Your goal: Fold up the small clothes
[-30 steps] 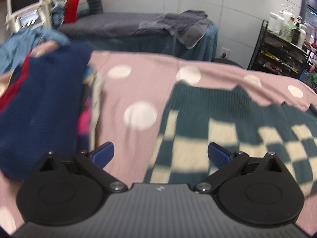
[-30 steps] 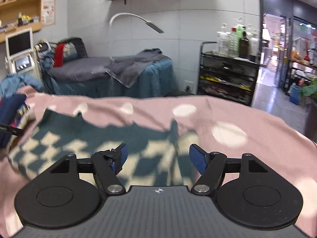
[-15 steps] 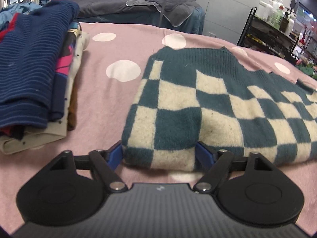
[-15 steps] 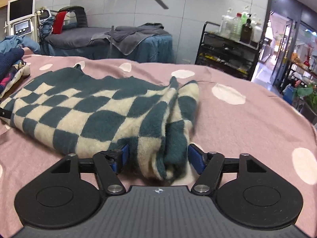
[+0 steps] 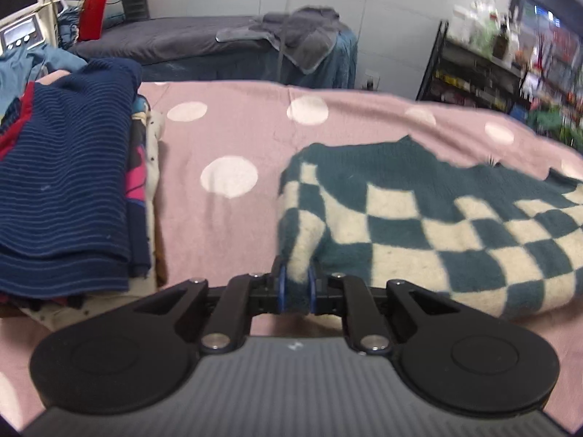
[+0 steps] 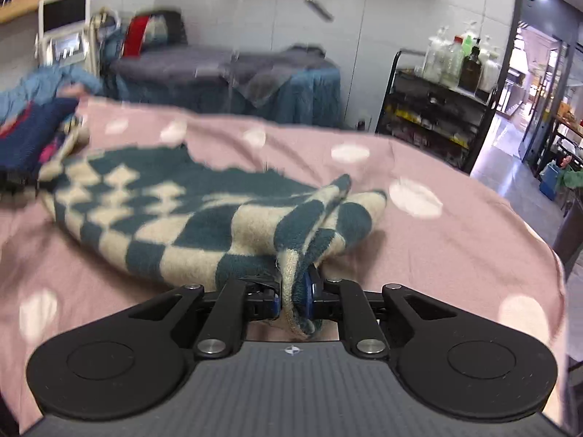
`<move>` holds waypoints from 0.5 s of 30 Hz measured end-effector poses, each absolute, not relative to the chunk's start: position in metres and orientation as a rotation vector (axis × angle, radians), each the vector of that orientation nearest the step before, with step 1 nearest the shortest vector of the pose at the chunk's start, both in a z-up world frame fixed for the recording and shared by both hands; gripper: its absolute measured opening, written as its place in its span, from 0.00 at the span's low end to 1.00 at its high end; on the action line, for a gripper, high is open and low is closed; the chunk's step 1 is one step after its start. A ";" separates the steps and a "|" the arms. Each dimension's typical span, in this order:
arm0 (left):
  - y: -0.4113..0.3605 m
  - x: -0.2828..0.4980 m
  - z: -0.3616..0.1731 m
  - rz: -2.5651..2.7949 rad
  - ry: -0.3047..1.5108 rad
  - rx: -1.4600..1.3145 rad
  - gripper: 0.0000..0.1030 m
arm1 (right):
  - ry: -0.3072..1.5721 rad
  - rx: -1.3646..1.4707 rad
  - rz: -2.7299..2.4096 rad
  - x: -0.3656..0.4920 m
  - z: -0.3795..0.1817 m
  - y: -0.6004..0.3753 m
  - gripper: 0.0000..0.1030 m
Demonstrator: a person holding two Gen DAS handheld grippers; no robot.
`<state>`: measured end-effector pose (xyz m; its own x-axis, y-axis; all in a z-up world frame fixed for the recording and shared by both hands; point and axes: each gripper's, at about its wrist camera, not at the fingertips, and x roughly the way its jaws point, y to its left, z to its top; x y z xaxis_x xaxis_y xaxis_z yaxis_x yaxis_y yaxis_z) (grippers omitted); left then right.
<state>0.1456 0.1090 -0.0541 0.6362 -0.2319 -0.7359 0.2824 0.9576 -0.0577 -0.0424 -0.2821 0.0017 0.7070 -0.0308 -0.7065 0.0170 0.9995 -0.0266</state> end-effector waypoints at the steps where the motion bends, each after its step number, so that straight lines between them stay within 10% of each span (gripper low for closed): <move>1: 0.109 0.145 -0.058 -0.285 0.850 0.083 0.12 | 0.829 0.050 -0.022 -0.045 -0.009 -0.291 0.21; 4: 0.112 0.145 -0.071 -0.253 0.906 0.080 0.19 | 0.812 0.190 -0.020 -0.062 -0.029 -0.308 0.27; 8: 0.115 0.135 -0.063 -0.115 0.857 0.179 0.56 | 0.795 0.099 -0.060 -0.080 -0.016 -0.297 0.42; 15: 0.072 0.110 -0.024 -0.249 0.762 0.157 0.67 | 0.744 -0.046 -0.055 -0.082 -0.018 -0.286 0.48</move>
<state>0.1101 0.0722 -0.0238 0.6964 -0.1654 -0.6983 0.2785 0.9591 0.0505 -0.0824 -0.2859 -0.0180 0.7344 -0.0668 -0.6754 0.0340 0.9975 -0.0617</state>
